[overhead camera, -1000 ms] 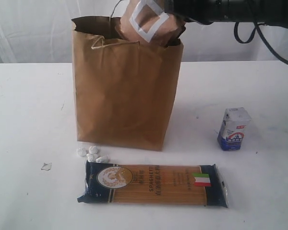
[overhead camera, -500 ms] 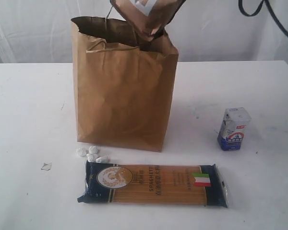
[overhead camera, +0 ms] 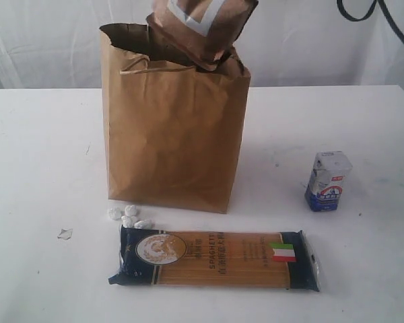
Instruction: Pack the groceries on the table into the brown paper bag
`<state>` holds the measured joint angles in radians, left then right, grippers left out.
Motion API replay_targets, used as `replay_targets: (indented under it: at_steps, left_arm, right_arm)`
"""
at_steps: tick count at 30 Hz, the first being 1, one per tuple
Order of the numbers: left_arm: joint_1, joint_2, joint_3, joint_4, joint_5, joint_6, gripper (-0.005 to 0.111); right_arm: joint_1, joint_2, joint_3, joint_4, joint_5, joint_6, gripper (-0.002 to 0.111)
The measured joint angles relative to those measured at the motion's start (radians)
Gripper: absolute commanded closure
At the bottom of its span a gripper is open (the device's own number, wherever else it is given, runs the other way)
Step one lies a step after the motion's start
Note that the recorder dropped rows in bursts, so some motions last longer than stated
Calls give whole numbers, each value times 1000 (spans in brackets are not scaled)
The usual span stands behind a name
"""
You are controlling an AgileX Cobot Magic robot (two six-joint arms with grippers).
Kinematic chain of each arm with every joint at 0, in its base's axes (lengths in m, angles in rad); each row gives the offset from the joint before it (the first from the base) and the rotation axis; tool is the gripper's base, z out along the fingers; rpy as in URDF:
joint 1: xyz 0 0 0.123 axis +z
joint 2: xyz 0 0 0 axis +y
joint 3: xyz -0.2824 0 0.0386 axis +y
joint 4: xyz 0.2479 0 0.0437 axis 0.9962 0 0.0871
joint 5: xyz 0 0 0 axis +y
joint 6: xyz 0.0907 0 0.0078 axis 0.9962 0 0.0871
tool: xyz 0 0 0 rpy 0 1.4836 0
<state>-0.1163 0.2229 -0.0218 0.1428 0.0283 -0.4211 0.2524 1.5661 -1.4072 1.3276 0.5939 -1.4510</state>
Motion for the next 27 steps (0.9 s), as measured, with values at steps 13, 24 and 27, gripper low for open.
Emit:
replay_targets:
  at_steps: [13,24,27]
  left_arm:
    - [0,0,0,0,0,0,107]
    - [0,0,0,0,0,0,107]
    - [0,0,0,0,0,0,107]
  right_arm:
    - [-2,32,-5,-33,-58,0,63]
    - [-2,32,-7,-79,-45,2,52]
    - [-2,32,-7,-80,14,12,58]
